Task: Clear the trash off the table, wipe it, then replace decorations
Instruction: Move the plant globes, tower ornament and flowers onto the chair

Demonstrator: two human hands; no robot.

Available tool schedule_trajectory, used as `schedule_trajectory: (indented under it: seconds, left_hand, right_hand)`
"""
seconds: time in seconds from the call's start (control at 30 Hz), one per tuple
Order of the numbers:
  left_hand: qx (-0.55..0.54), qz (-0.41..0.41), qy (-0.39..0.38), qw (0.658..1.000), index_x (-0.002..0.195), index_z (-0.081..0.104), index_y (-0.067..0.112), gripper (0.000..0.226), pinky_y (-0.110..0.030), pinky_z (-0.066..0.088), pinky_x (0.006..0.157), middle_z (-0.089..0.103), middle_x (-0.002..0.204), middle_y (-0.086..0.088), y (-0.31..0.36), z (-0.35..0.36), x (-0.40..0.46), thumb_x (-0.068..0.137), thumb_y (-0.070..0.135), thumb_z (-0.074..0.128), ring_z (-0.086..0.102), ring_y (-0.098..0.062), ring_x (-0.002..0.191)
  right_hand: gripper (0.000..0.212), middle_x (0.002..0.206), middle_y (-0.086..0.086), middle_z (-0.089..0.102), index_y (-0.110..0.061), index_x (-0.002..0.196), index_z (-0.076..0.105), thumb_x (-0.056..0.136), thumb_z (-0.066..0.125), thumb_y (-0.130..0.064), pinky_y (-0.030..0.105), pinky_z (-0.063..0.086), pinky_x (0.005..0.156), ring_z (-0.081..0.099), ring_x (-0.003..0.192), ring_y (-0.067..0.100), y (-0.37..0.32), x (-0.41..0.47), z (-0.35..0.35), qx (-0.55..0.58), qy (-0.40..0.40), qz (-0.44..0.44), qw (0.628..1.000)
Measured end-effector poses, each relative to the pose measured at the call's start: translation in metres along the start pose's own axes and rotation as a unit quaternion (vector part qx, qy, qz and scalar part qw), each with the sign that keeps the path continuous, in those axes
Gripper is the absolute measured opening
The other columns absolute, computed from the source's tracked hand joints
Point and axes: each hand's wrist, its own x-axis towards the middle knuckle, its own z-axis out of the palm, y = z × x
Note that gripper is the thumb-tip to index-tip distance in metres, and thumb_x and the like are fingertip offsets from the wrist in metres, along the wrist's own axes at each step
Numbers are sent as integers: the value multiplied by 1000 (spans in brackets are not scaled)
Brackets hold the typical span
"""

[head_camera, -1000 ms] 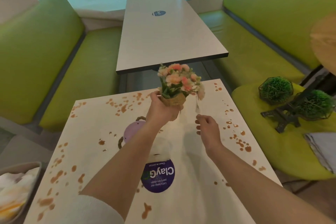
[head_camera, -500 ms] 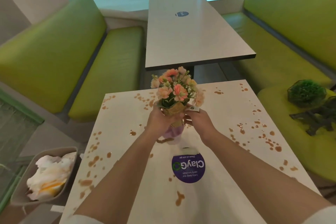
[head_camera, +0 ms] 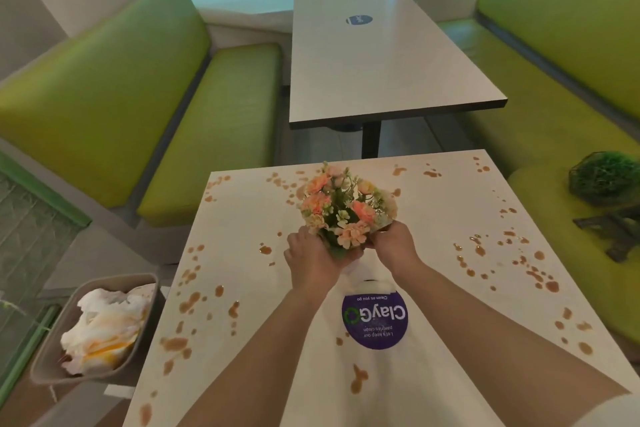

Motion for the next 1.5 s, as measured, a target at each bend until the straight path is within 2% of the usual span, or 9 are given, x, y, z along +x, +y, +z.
schedule_trajectory:
  seconds: [0.13,0.27,0.47,0.63,0.83,1.07,1.23,1.43,1.5]
  left_hand:
    - [6,14,2,1000,132,44,13,98,-37,39,96,45,128,-5,-11,13,-1,60,73,74,37,-26,123]
    - [-167,39,-18,985,137,37,12,98,-33,45,100,40,132,-6,-22,20,-2,61,43,90,42,-20,124]
    - [-252,64,-56,964,113,62,25,64,-16,55,70,70,101,13,-30,22,7,57,30,93,67,-3,94]
    - [-296,48,-94,949,105,66,36,59,-40,61,76,73,100,14,-28,20,9,51,37,91,69,-6,92]
    - [-337,99,-150,924,107,71,25,54,-34,59,81,74,102,10,0,10,5,58,20,94,69,-6,97]
    - [-264,133,-161,942,105,69,23,85,-31,61,74,70,105,3,54,45,-2,32,60,93,68,-8,95]
    - [-244,173,-190,935,97,70,20,54,-25,59,69,71,100,0,104,80,-20,52,33,97,69,-12,92]
    - [-272,184,-209,921,104,71,27,75,-36,61,75,73,98,8,186,131,-49,40,59,94,69,-10,94]
    - [-260,192,-211,922,106,69,32,82,-38,60,77,72,102,8,208,154,-57,36,66,91,68,-10,97]
  right_hand:
    - [17,90,14,71,-7,95,69,88,54,-6,49,58,80,67,85,34,-2,-6,1,-9,16,3,1000]
    - [13,90,17,69,-5,93,64,91,52,-5,40,54,71,62,72,27,5,-11,2,-11,18,8,1000]
    - [8,95,12,72,-18,89,66,91,60,-12,50,56,89,70,91,31,17,-10,4,28,-2,47,998]
    - [23,105,8,69,-14,114,65,92,63,-10,36,58,82,67,97,28,17,-11,-2,83,-3,44,996]
    - [16,100,0,69,-27,103,61,94,61,-13,24,52,67,65,90,14,15,-25,-29,166,-5,28,986]
    - [24,105,4,71,-15,116,64,92,61,-9,36,57,86,68,96,21,32,-35,-93,221,64,44,972]
    - [21,99,2,73,-16,107,67,92,59,-4,34,57,81,69,91,20,40,-38,-158,244,98,35,964]
    - [26,105,5,72,-10,116,65,94,55,-1,21,57,65,69,91,20,61,-34,-246,267,132,29,954]
    - [25,107,7,72,-9,115,66,95,54,-2,27,59,75,69,92,20,72,-30,-273,266,152,37,951]
